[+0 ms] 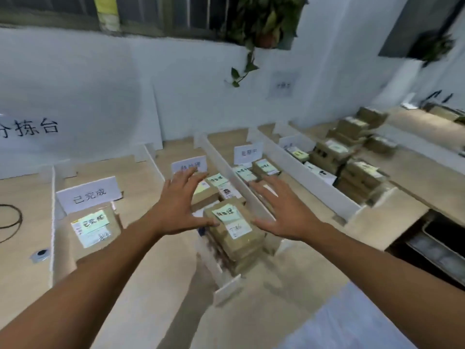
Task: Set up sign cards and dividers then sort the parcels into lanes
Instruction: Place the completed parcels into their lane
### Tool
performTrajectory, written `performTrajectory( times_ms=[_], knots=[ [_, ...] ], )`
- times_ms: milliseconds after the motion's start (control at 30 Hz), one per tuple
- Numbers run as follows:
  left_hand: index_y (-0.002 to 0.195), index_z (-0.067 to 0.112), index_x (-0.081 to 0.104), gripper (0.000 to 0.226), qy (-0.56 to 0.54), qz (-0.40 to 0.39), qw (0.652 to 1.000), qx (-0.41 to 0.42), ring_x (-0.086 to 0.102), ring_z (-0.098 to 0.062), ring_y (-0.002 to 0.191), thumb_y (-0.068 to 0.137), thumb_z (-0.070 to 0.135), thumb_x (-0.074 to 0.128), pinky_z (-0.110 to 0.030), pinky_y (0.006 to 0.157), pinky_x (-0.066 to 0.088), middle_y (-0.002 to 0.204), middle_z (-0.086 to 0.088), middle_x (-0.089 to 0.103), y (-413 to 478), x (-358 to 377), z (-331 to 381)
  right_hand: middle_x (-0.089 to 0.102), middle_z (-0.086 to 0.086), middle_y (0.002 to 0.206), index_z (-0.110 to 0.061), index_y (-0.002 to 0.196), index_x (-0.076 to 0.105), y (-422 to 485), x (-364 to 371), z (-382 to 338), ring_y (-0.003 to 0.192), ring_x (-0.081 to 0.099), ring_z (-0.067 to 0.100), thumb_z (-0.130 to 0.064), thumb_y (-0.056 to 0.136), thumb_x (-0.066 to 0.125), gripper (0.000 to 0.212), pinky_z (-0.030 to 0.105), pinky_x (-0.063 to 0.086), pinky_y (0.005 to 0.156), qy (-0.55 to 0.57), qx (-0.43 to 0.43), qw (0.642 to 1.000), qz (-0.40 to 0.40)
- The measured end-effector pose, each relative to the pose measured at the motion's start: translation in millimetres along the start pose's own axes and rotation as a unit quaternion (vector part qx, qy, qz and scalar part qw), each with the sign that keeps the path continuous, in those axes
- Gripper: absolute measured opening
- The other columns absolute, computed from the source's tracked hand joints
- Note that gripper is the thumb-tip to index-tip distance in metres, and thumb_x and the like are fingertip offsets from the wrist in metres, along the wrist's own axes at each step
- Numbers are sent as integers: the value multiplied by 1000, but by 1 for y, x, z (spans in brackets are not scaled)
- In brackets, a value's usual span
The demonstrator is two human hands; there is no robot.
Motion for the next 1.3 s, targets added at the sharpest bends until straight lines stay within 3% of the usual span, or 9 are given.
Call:
performTrajectory(
  times_ms=[200, 400, 667, 900, 1300],
  knots=[
    [161, 39, 0, 130, 30, -92, 987, 128, -6, -29, 158, 58, 101, 50, -59, 125, -2, 171, 5, -5, 53, 103, 162, 13, 2, 169, -42, 161, 15, -151, -71, 97, 156, 12, 24, -74, 91, 48, 83, 44, 24, 122, -52, 112, 990, 73],
    [159, 42, 1, 128, -10, -87, 980, 177, -10, -26, 157, 56, 102, 48, -56, 125, 0, 170, 11, -9, 129, 194, 323, 17, 6, 169, -36, 161, 21, -278, -123, 213, 157, 9, 28, -72, 92, 48, 83, 47, 18, 125, -91, 204, 969, 107],
    [160, 42, 1, 125, -54, -106, 972, 203, -12, -22, 157, 61, 95, 57, -55, 126, -1, 169, 15, -9, 225, 316, 522, 3, -2, 171, -49, 160, 7, -417, -179, 388, 157, -5, 19, -81, 87, 49, 90, 50, 13, 126, -101, 297, 944, 101],
    [160, 41, 6, 123, -71, -99, 970, 210, -8, -23, 157, 63, 88, 65, -54, 126, 8, 170, 11, -4, 318, 368, 620, 11, 3, 170, -47, 160, 9, -433, -222, 520, 157, 4, 23, -83, 86, 47, 91, 51, 20, 124, -96, 293, 945, 113],
    [158, 43, 3, 125, -95, -120, 974, 170, -7, -26, 157, 57, 97, 53, -52, 126, 8, 170, 10, -7, 554, 497, 669, 10, 3, 169, -47, 160, 6, -354, -236, 797, 156, 9, 24, -81, 87, 47, 90, 47, 22, 124, -98, 293, 949, 61]
  ],
)
Point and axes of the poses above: each hand's wrist, its own y-axis towards the middle knuckle, its own x-axis out of the palm, z = x × y, the point moved 4 cm from there along y, towards the middle knuckle
